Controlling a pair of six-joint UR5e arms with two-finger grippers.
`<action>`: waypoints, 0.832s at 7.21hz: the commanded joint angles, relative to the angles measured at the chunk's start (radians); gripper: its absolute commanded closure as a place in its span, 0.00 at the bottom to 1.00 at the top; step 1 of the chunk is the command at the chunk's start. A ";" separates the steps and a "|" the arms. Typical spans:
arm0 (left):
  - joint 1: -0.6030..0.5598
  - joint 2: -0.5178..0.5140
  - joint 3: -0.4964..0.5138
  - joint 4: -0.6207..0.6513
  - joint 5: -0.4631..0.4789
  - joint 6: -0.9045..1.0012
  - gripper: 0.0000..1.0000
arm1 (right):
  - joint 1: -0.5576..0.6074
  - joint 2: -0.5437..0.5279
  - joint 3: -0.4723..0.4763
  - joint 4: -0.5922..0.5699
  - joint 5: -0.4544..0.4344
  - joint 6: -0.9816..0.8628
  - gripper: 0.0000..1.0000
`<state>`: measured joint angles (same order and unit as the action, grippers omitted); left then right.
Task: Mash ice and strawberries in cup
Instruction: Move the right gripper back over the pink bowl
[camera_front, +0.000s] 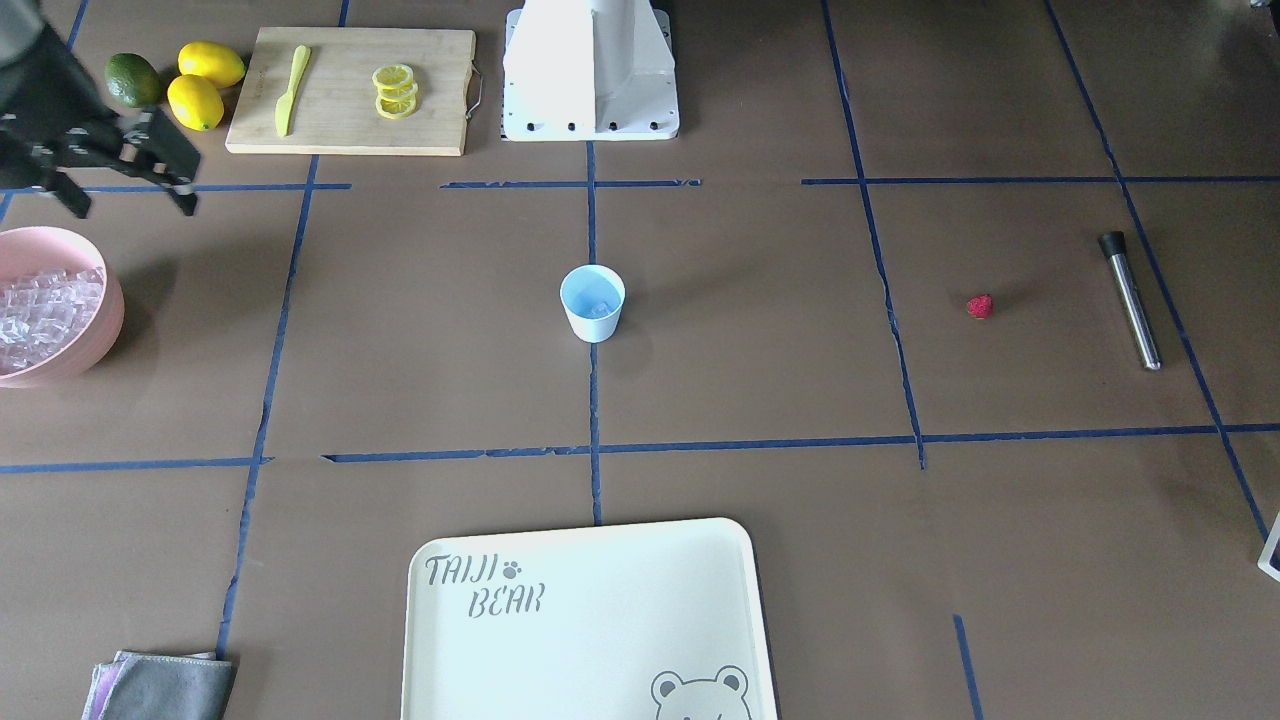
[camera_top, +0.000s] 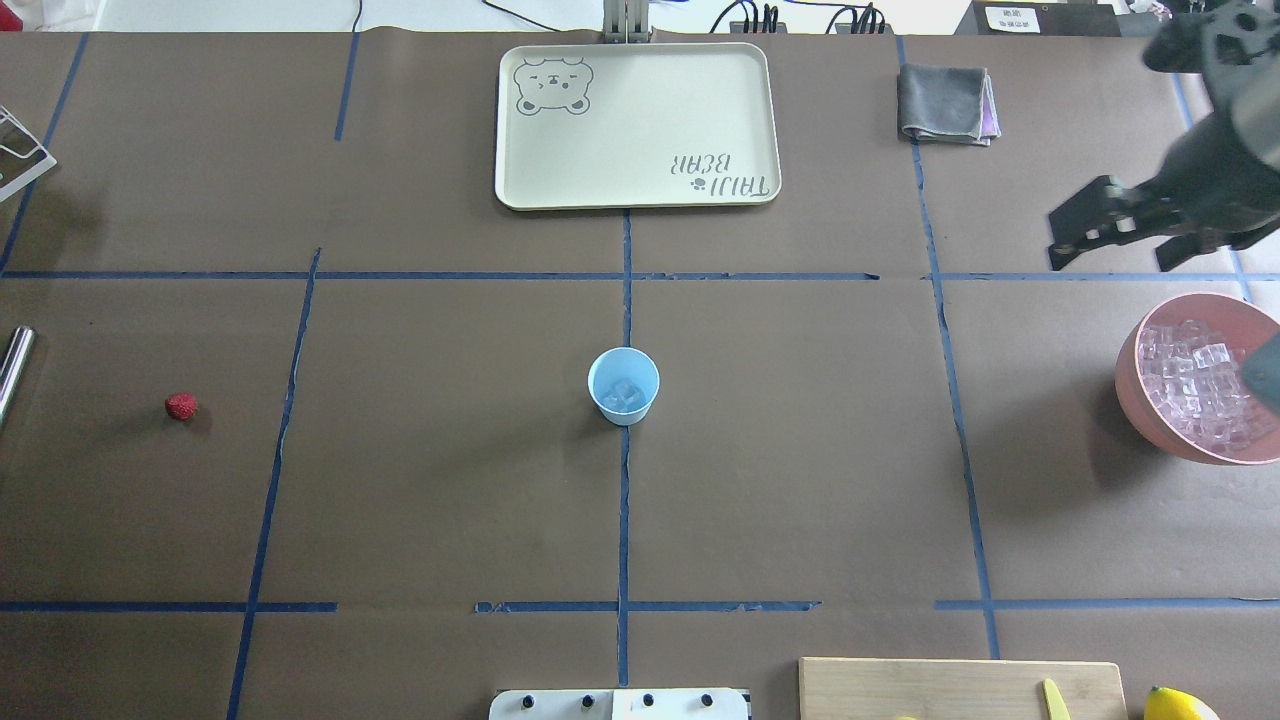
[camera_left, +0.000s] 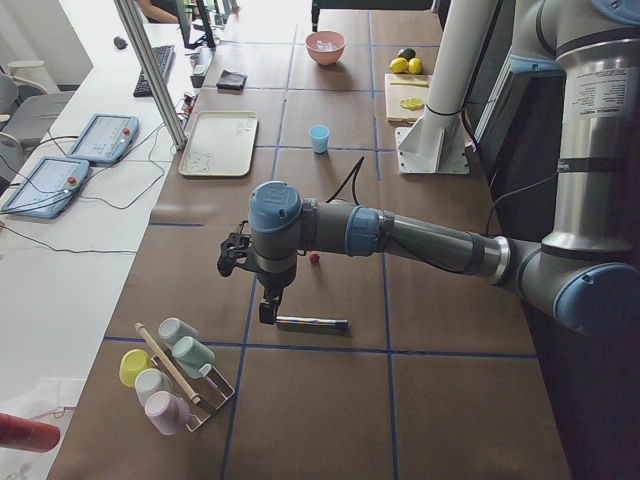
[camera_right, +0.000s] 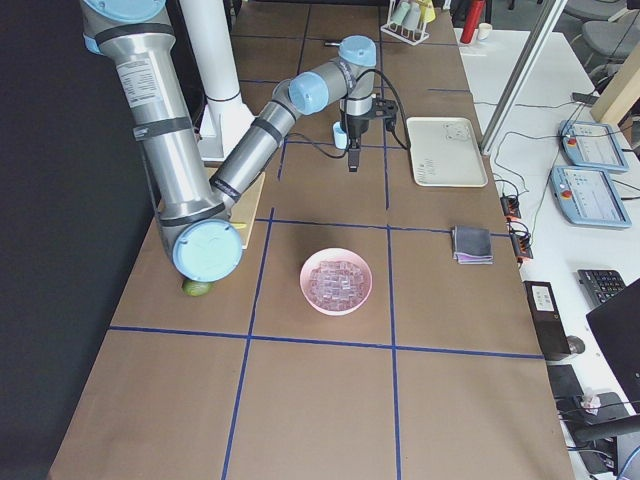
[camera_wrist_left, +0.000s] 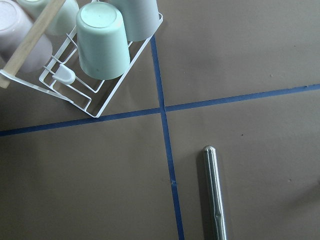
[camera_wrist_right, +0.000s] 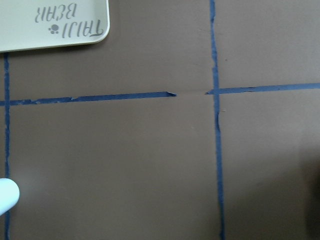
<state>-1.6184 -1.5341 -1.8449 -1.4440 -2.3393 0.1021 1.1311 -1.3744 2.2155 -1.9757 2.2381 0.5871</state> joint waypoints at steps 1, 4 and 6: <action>0.000 0.002 -0.022 0.001 -0.002 -0.019 0.00 | 0.162 -0.172 -0.008 0.015 0.038 -0.301 0.01; 0.002 0.002 -0.034 0.002 0.000 -0.022 0.00 | 0.157 -0.299 -0.225 0.413 0.037 -0.198 0.01; 0.002 0.002 -0.034 0.002 0.000 -0.033 0.00 | 0.109 -0.337 -0.308 0.555 -0.004 -0.152 0.01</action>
<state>-1.6168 -1.5325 -1.8782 -1.4422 -2.3400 0.0727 1.2691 -1.6909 1.9623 -1.5086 2.2612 0.3996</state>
